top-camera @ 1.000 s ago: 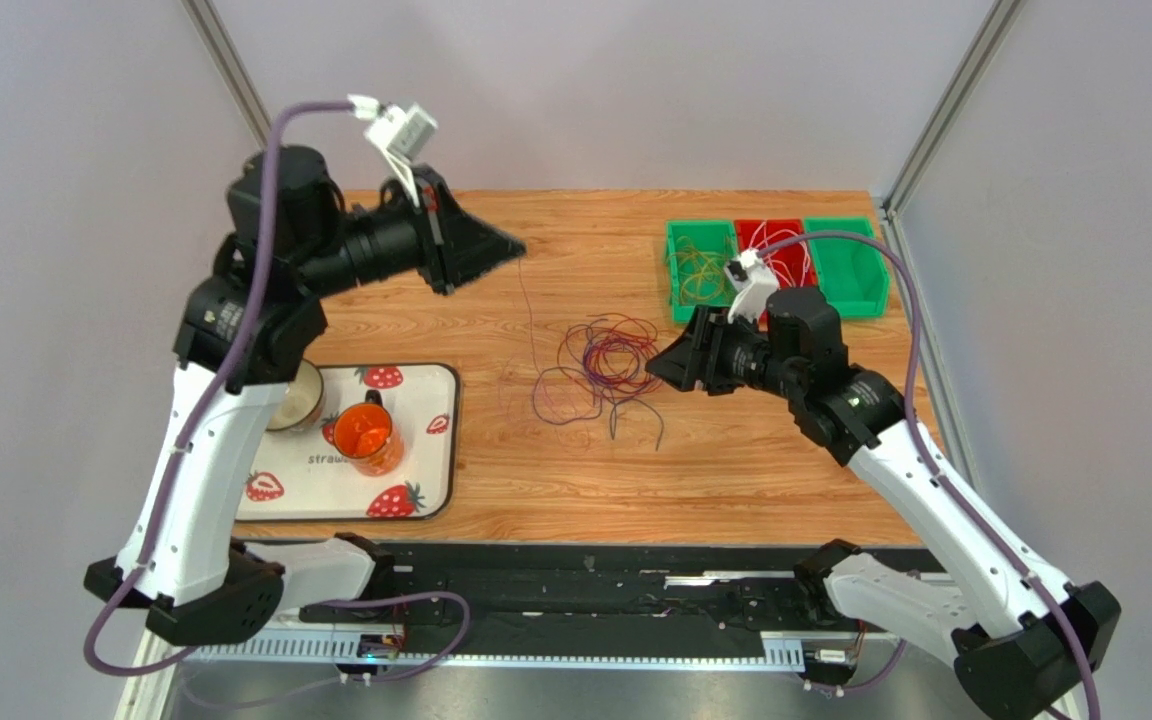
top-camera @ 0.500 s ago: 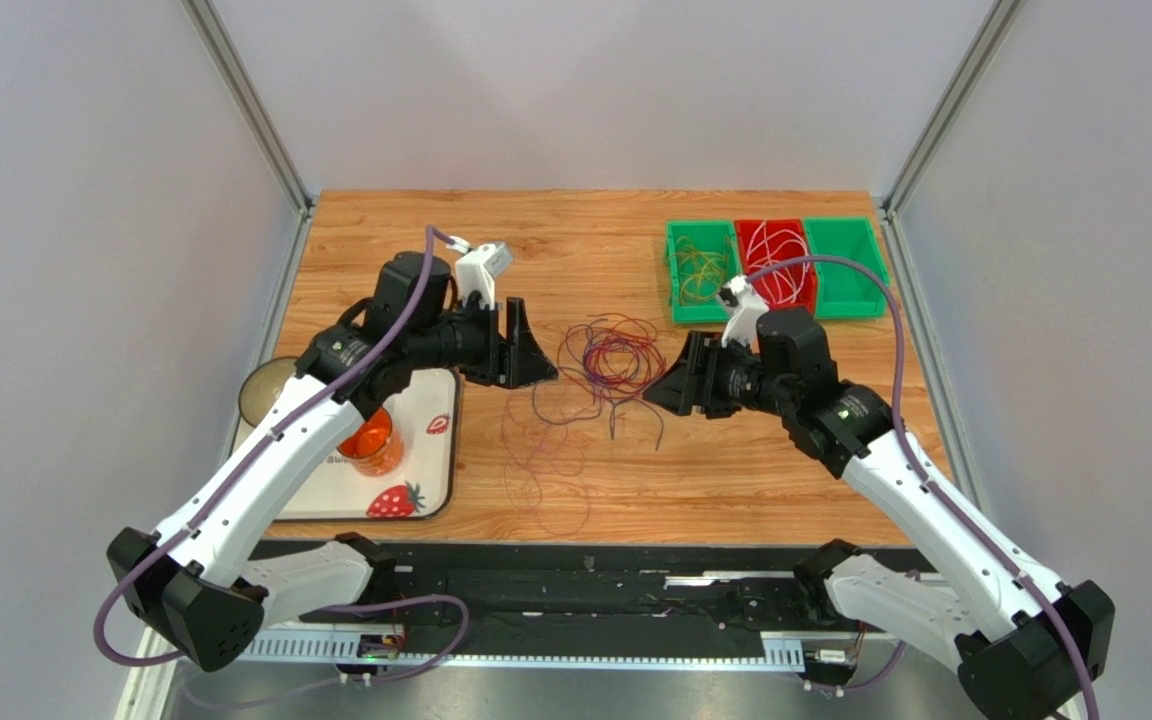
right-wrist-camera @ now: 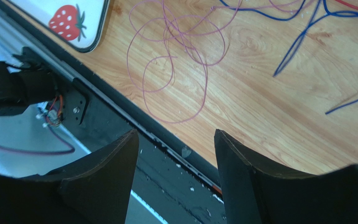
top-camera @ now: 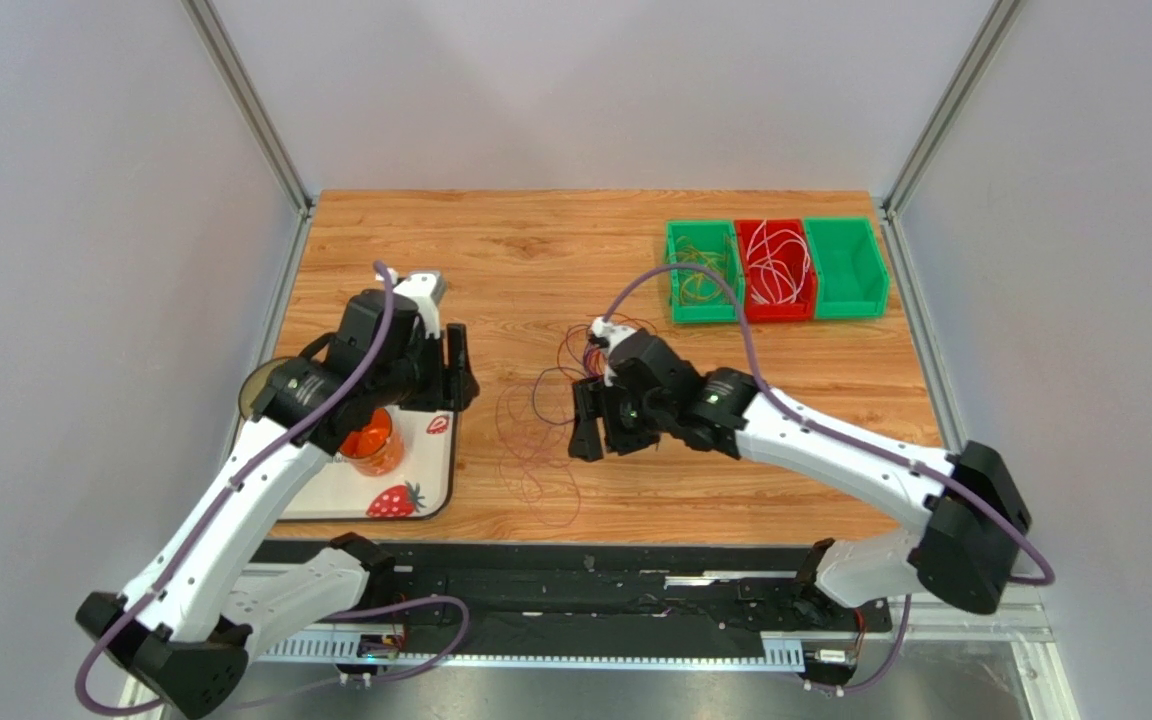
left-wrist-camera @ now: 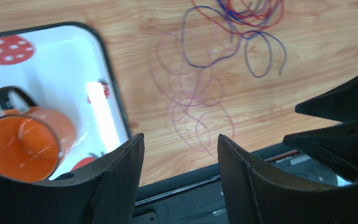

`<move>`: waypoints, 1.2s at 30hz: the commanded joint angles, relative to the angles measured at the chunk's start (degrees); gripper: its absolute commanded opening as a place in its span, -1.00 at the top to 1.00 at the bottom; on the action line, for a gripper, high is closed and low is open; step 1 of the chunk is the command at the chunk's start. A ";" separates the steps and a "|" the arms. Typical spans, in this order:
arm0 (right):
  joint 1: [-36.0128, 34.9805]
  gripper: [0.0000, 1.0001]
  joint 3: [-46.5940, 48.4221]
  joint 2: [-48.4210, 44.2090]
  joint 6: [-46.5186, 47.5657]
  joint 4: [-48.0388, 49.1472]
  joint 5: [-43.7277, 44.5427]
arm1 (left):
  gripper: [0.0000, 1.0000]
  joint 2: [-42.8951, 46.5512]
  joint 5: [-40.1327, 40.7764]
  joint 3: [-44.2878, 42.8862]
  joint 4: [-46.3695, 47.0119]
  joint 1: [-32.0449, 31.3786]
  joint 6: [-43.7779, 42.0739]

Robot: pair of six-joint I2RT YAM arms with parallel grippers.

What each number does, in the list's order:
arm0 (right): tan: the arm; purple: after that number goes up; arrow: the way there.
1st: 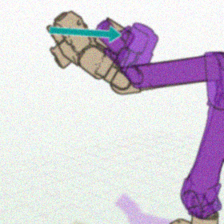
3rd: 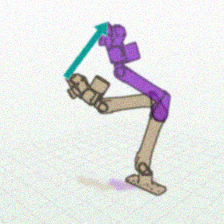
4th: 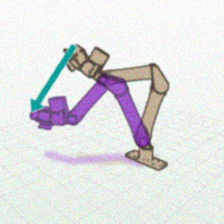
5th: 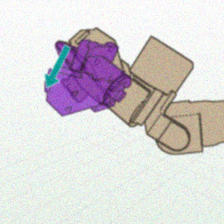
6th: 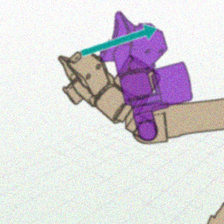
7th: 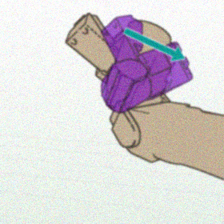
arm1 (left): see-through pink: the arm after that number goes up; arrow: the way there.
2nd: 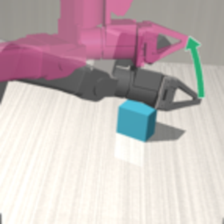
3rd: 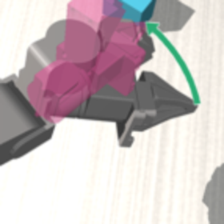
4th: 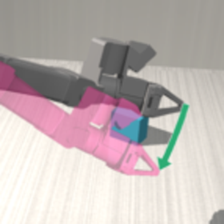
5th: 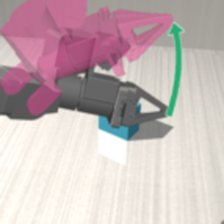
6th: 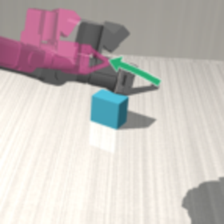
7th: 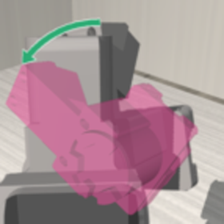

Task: Untangle the cables
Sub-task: Place the cable at the center of the board, then pick up the cable at the center of the board.

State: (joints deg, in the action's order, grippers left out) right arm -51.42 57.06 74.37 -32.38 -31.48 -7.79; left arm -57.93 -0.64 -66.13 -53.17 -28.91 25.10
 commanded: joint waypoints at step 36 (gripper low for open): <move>-7.91 -0.25 34.96 44.54 5.05 -6.66 13.06 | -0.48 19.26 16.47 10.93 0.70 4.12 -1.81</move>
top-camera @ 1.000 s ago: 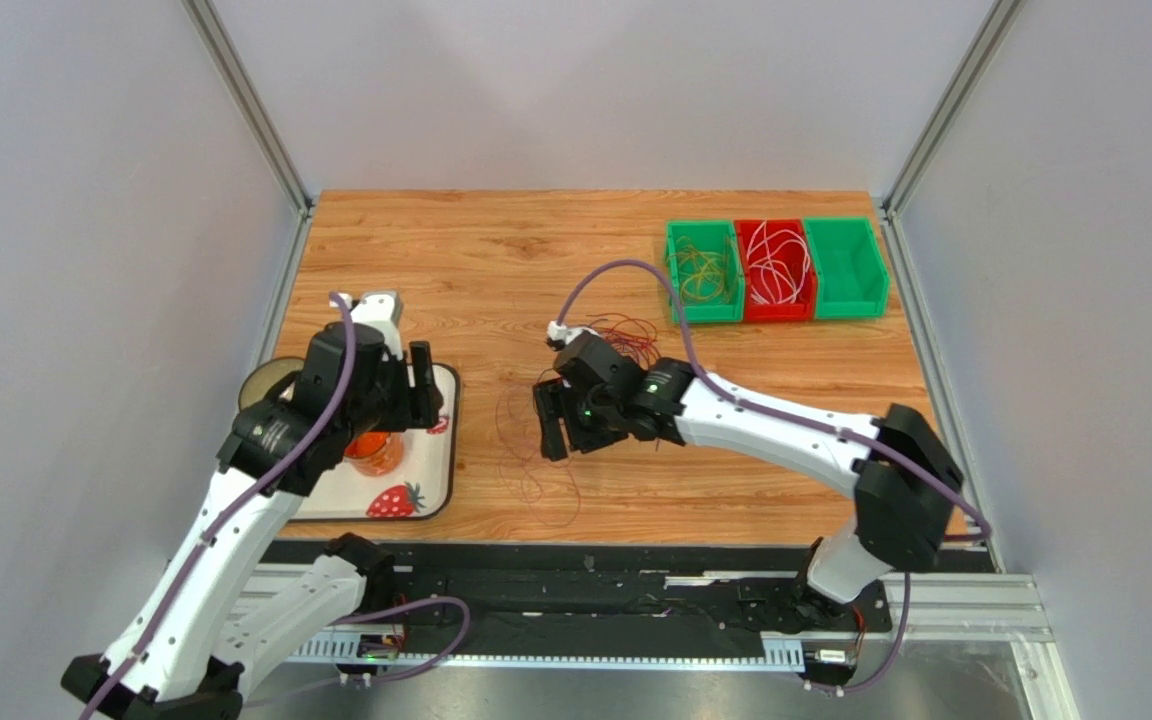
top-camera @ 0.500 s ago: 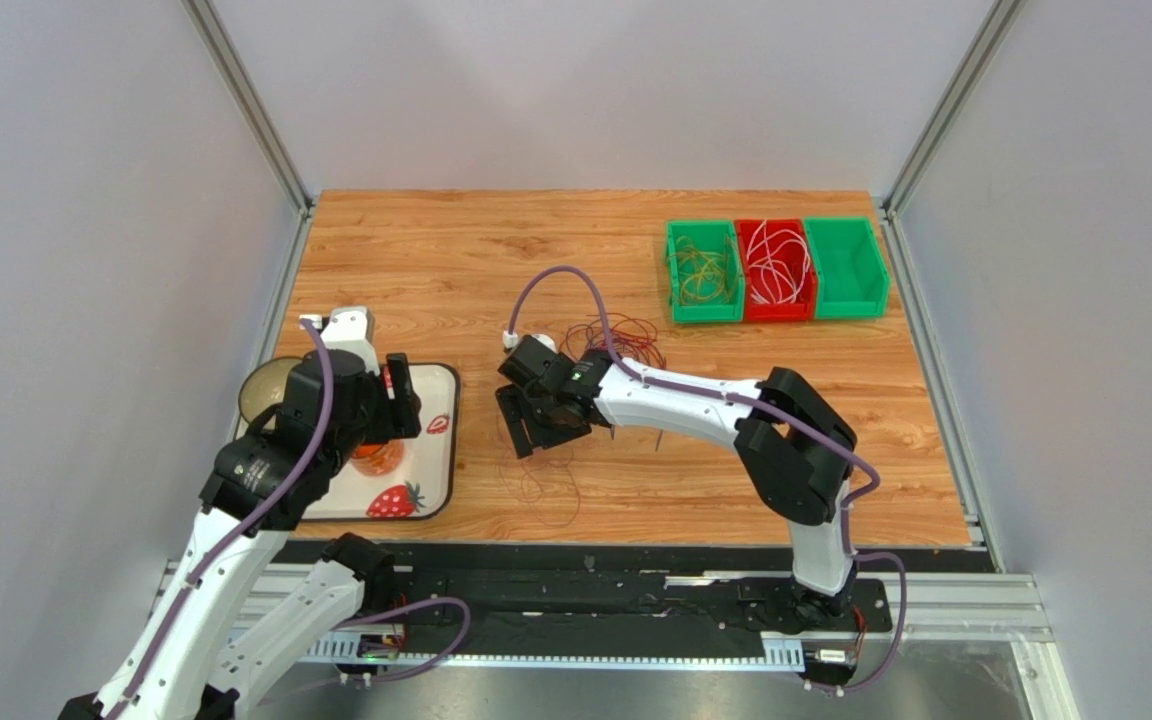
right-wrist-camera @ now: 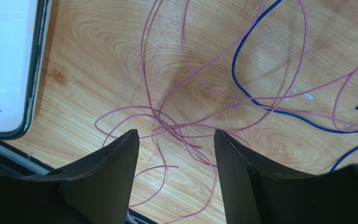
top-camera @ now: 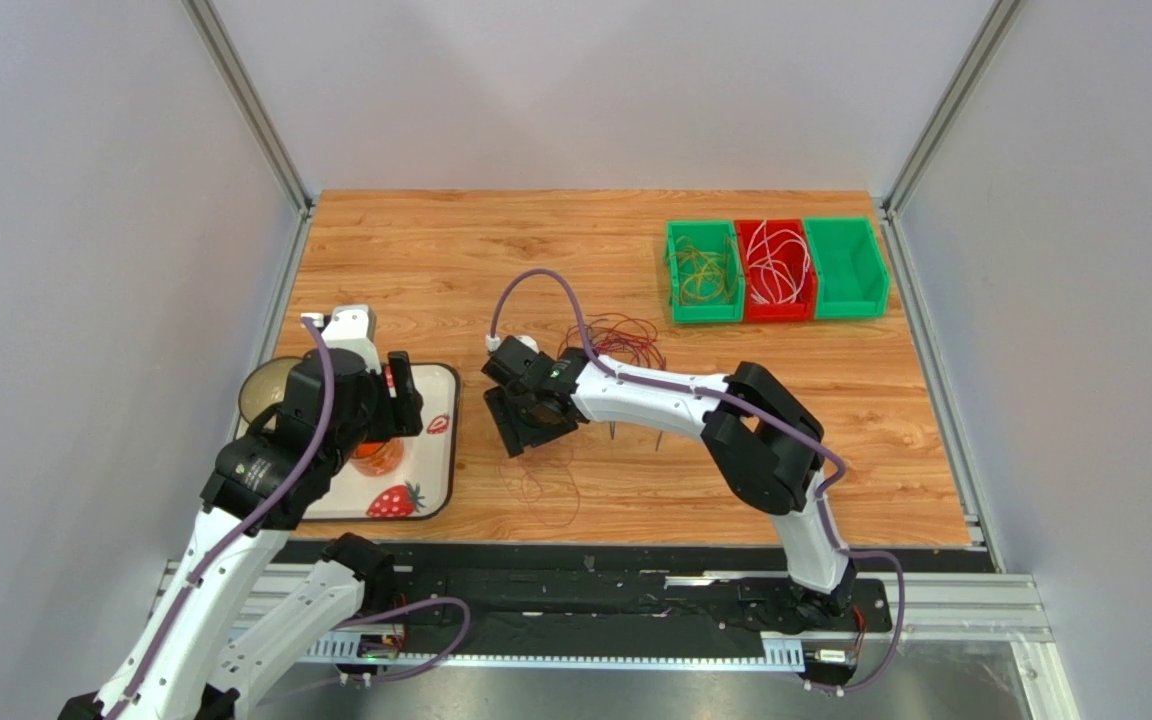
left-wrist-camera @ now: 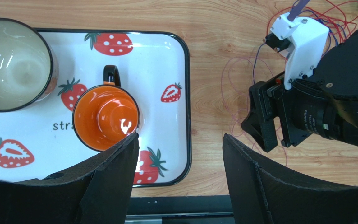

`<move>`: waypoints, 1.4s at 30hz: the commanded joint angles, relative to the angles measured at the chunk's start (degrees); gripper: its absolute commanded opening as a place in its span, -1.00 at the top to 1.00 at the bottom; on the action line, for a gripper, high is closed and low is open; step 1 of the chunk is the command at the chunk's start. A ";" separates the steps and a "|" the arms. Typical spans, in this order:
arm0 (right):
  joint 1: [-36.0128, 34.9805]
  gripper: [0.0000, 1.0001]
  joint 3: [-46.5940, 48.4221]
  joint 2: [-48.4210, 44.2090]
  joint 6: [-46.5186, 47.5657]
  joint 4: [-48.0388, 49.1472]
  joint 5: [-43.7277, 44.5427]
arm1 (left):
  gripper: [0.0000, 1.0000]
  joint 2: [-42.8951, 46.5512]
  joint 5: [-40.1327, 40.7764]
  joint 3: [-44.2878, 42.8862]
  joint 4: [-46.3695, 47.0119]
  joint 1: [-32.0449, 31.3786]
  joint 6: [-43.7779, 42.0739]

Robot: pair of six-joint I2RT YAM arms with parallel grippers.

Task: Untangle the cables
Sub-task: Pick up the cable at the center of the board.

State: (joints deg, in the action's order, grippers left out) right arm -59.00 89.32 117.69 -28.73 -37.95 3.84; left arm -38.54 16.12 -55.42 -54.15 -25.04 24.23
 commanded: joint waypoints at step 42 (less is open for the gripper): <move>-0.32 1.00 5.69 -25.13 4.56 -7.40 12.41 | -0.47 0.66 -0.56 0.49 1.94 0.25 -1.11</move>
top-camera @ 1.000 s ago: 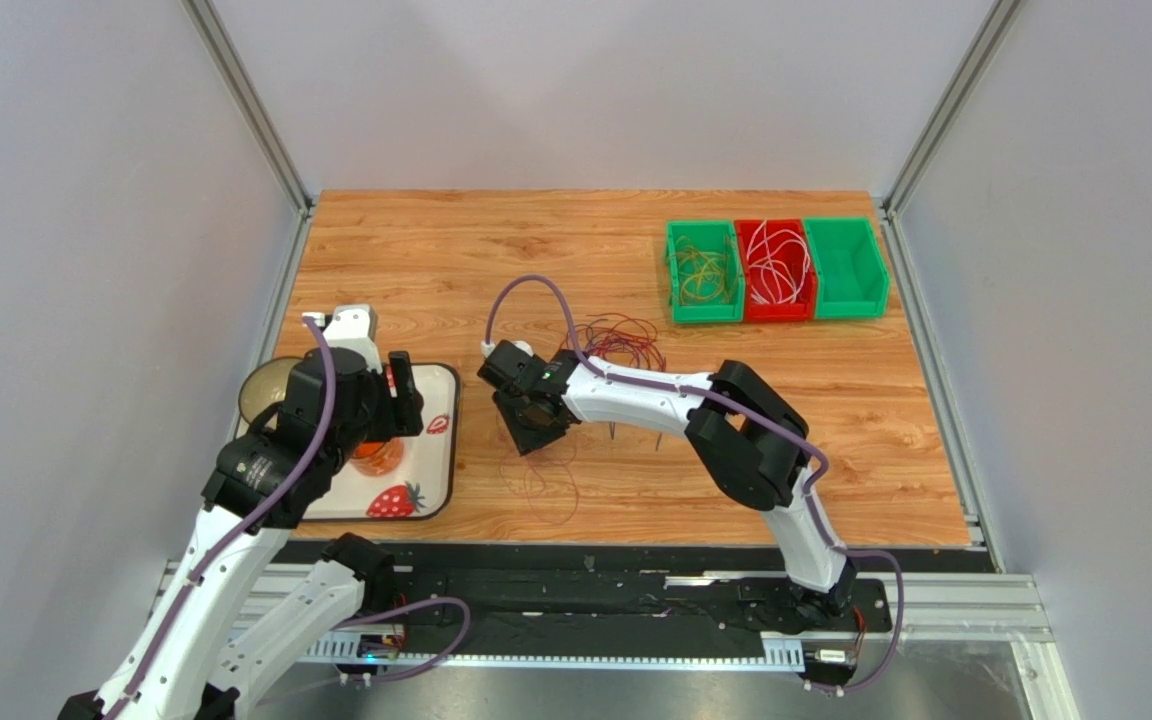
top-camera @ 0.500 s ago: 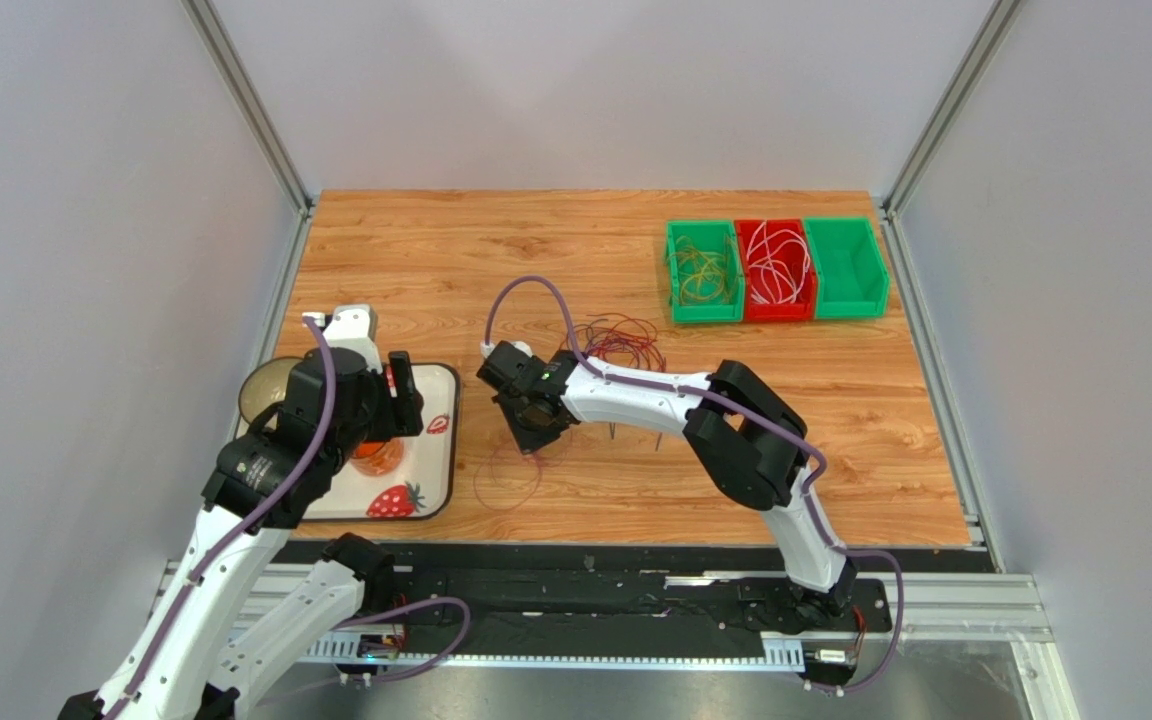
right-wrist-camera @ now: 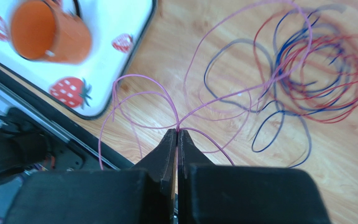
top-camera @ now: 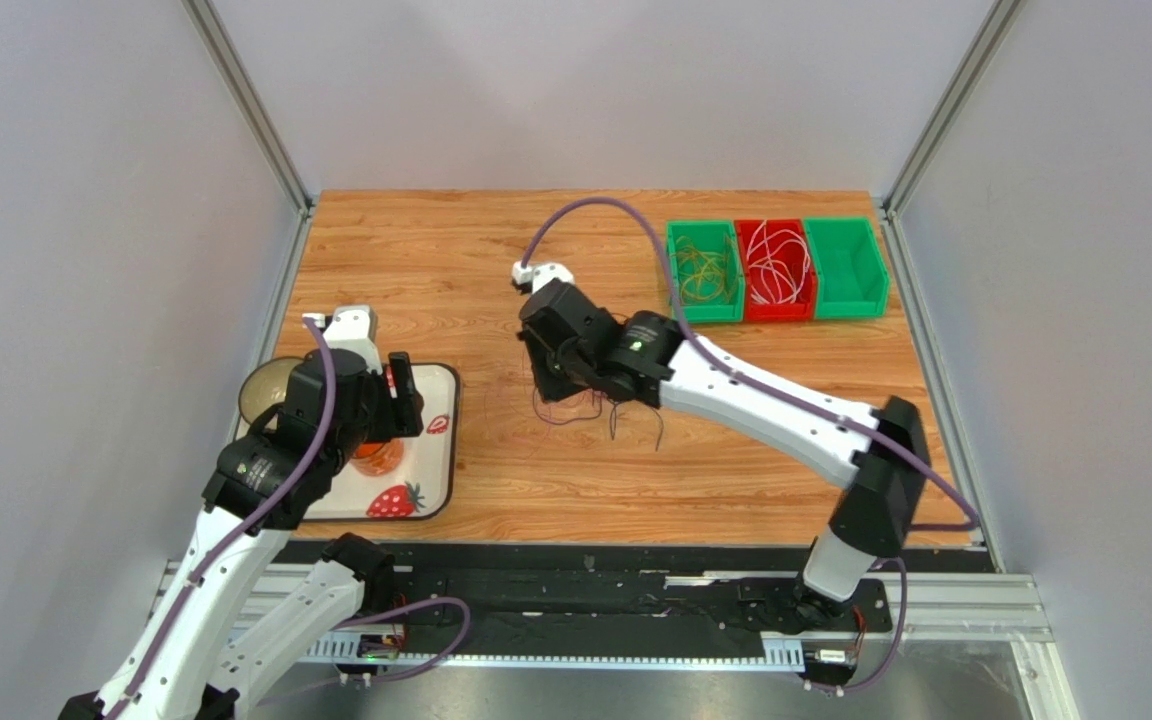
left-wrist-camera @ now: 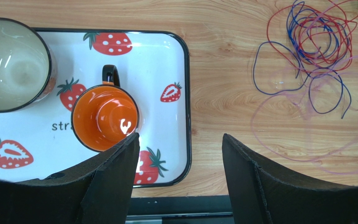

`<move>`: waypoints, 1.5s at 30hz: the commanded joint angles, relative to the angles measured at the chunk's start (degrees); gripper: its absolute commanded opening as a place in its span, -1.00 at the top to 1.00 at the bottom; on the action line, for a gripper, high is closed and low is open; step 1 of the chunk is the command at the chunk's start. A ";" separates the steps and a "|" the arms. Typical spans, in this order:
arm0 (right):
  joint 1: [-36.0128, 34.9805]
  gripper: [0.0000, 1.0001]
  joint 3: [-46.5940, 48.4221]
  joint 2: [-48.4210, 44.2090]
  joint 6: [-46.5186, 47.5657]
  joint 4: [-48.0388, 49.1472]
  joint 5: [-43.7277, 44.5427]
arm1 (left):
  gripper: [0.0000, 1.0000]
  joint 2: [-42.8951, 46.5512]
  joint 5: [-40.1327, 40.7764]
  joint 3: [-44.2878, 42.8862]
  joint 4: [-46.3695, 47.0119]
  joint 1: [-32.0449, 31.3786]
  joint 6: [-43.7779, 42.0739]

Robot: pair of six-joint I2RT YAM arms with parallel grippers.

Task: Untangle the cables
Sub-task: Pick up the cable at the center of the board.

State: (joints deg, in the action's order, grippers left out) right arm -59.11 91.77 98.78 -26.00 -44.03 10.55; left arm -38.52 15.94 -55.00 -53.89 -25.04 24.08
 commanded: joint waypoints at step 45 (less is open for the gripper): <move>1.63 1.00 42.47 -20.81 47.00 28.99 24.68 | -0.45 1.52 -0.65 0.42 1.94 0.25 -0.87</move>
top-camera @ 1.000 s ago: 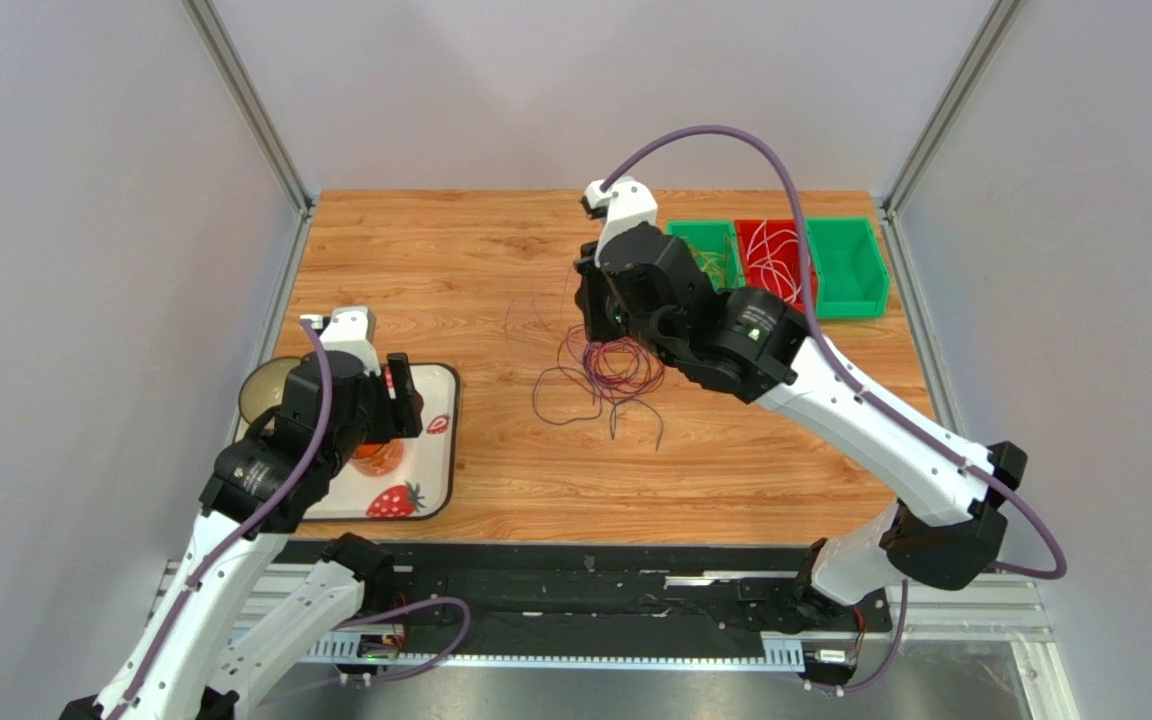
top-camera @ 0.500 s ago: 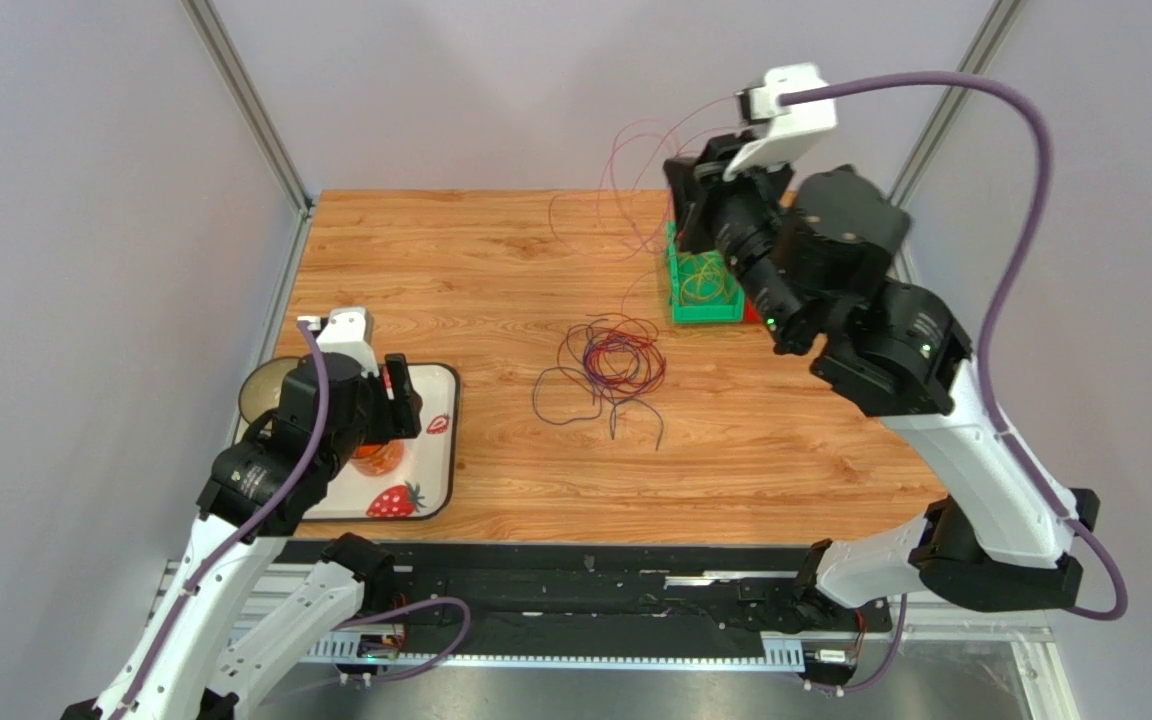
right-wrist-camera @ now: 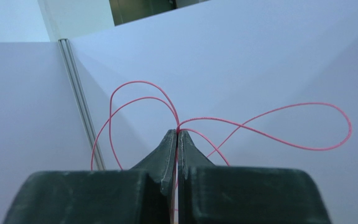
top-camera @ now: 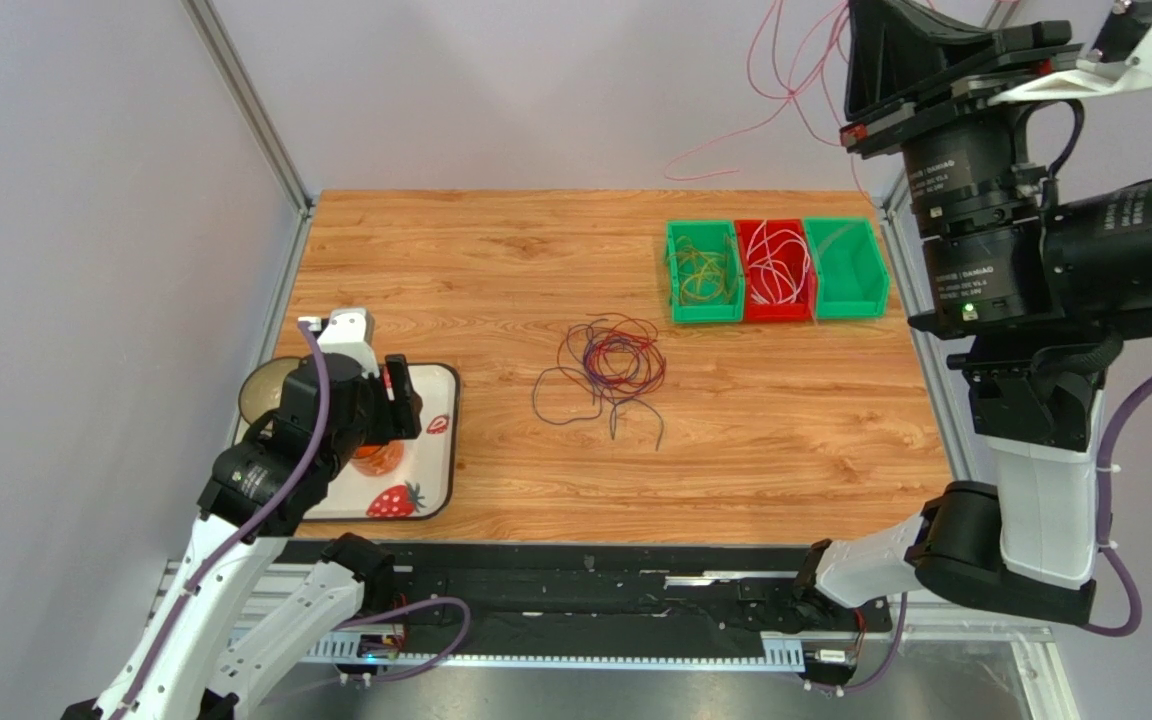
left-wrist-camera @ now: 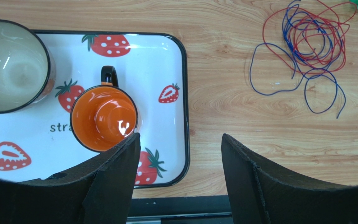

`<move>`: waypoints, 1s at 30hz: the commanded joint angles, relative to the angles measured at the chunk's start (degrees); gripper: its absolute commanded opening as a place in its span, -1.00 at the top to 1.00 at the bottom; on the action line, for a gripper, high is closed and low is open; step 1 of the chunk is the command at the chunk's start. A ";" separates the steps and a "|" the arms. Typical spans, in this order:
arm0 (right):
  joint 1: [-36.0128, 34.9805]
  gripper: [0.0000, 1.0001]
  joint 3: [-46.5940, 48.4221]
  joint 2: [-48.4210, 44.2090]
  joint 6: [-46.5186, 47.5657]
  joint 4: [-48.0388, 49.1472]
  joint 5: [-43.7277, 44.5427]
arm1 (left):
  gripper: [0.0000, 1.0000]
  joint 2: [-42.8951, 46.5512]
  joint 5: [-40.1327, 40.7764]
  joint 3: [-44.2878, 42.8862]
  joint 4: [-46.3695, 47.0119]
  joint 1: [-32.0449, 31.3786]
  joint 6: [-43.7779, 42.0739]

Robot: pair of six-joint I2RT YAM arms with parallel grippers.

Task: Untangle the cables
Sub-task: Pick up the cable at the center of the board.

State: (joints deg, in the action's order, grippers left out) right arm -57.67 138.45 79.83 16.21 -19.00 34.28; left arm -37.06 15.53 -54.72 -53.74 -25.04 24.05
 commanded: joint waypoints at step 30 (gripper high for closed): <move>34.00 1.00 -36.85 -7.50 -14.01 -5.16 0.71 | -0.39 -0.73 -5.95 1.63 3.02 0.25 1.00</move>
State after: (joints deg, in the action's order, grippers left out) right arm -29.45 98.10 70.98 4.67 -23.81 38.63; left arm -37.93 10.59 -53.17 -52.86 -25.04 24.82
